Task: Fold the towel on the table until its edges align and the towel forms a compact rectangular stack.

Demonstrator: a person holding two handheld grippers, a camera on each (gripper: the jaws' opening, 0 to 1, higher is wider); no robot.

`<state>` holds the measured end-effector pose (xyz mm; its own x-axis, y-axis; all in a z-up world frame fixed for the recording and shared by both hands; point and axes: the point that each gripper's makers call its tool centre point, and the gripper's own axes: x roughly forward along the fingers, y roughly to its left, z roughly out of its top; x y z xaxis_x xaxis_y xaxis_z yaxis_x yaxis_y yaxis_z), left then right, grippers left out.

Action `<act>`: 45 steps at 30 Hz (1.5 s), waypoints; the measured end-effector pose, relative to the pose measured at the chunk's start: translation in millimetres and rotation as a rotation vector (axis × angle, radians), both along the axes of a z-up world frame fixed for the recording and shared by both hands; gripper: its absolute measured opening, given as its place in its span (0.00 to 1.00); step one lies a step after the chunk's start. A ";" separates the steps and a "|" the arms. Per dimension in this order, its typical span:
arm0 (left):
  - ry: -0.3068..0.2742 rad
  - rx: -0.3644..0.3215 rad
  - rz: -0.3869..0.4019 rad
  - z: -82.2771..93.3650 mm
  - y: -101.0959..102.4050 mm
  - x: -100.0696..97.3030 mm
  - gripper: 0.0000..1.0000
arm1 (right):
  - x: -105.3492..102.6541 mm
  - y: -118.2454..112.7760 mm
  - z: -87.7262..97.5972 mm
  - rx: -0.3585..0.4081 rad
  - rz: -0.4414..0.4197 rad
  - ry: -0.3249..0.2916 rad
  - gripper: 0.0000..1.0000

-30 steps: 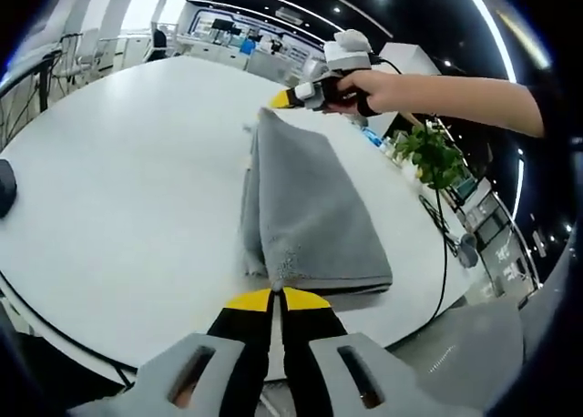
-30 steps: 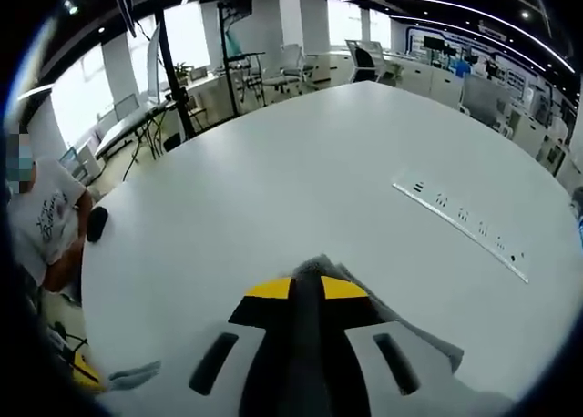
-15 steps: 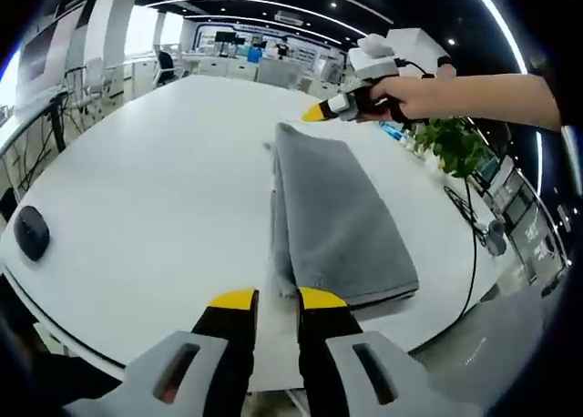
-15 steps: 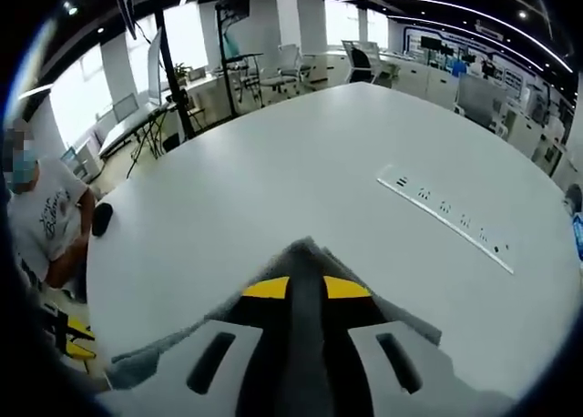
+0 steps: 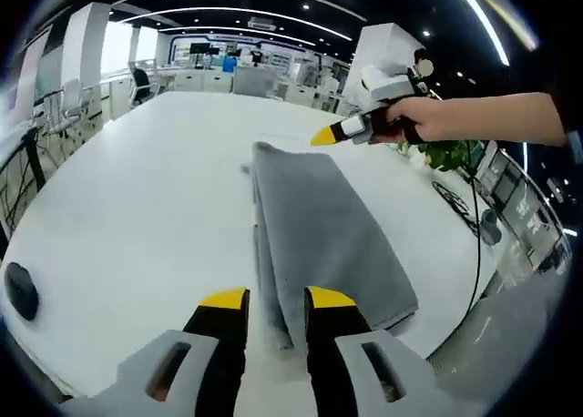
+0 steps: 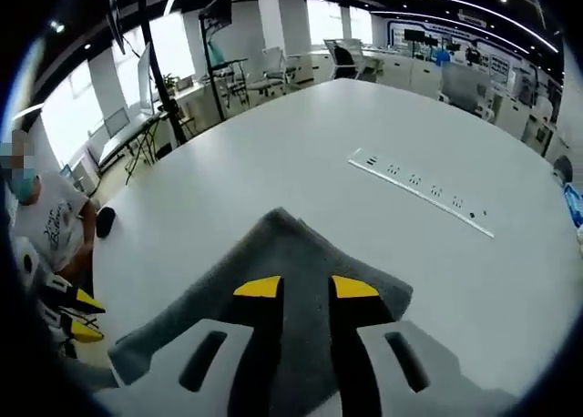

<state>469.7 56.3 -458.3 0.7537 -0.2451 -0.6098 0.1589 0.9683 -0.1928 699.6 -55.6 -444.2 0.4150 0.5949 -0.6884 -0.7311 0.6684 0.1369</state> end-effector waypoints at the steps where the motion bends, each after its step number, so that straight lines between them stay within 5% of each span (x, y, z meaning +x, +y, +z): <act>1: -0.006 0.015 -0.033 1.6 -1.0 4.1 0.26 | -1.6 -3.2 0.0 0.000 0.002 0.001 0.19; 15: -0.054 0.051 -0.130 4.3 6.7 50.3 0.55 | -13.2 -42.6 -14.3 0.065 -0.066 0.078 0.38; 19: -0.040 0.068 -0.144 0.1 5.6 57.7 0.59 | -31.0 -46.0 -13.6 0.111 -0.084 0.125 0.46; 34: -0.003 0.075 -0.179 -22.1 6.0 88.1 0.57 | -73.6 -69.9 -42.9 0.104 -0.109 0.190 0.43; 45: -0.054 0.060 -0.138 -20.5 2.3 108.3 0.45 | -94.4 -64.8 -47.3 0.125 -0.136 0.213 0.39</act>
